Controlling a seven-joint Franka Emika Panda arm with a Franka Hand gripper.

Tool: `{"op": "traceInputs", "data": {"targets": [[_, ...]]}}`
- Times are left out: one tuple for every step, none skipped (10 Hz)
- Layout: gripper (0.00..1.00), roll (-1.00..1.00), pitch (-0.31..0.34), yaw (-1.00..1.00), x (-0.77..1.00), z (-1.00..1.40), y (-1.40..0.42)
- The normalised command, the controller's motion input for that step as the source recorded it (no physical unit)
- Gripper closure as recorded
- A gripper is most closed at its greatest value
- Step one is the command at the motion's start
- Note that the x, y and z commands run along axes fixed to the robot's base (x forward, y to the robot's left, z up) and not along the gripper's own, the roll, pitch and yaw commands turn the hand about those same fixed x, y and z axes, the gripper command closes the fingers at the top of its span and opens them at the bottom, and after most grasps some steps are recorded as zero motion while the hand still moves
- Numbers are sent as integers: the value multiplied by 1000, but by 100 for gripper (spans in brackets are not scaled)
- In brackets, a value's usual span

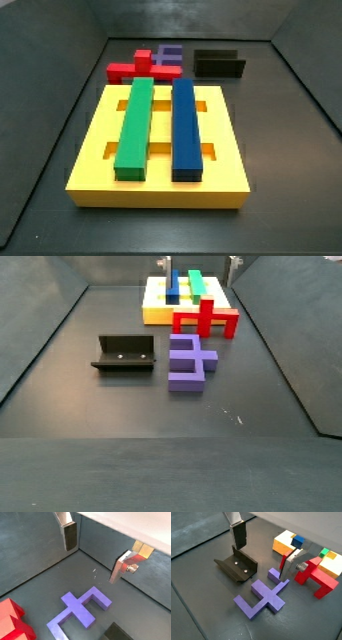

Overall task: Pick up the purple object. Move up. Place the purple object on the fixture. Regrasp the purple object. Move to above the board. Insert the purple object.
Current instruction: Pick up the purple object.

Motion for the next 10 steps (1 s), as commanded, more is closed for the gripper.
{"op": "traceInputs", "data": {"targets": [[0,0,-3,0,-9,-23,0],[0,0,-13,0,0,-54,0],[0,0,-43,-83,-29,-154,-3],[0,0,-80,-654,-117,-383,0],[0,-53,-134,-869,-197,-414,0],[0,-16,-73,-900,-280,-483,0],[0,-7,-53,-894,-294,-483,11],[0,-9,-34,-851,-337,-443,49],[0,-13,0,-800,-337,-389,109],[0,-16,0,-789,-306,-357,126]]}}
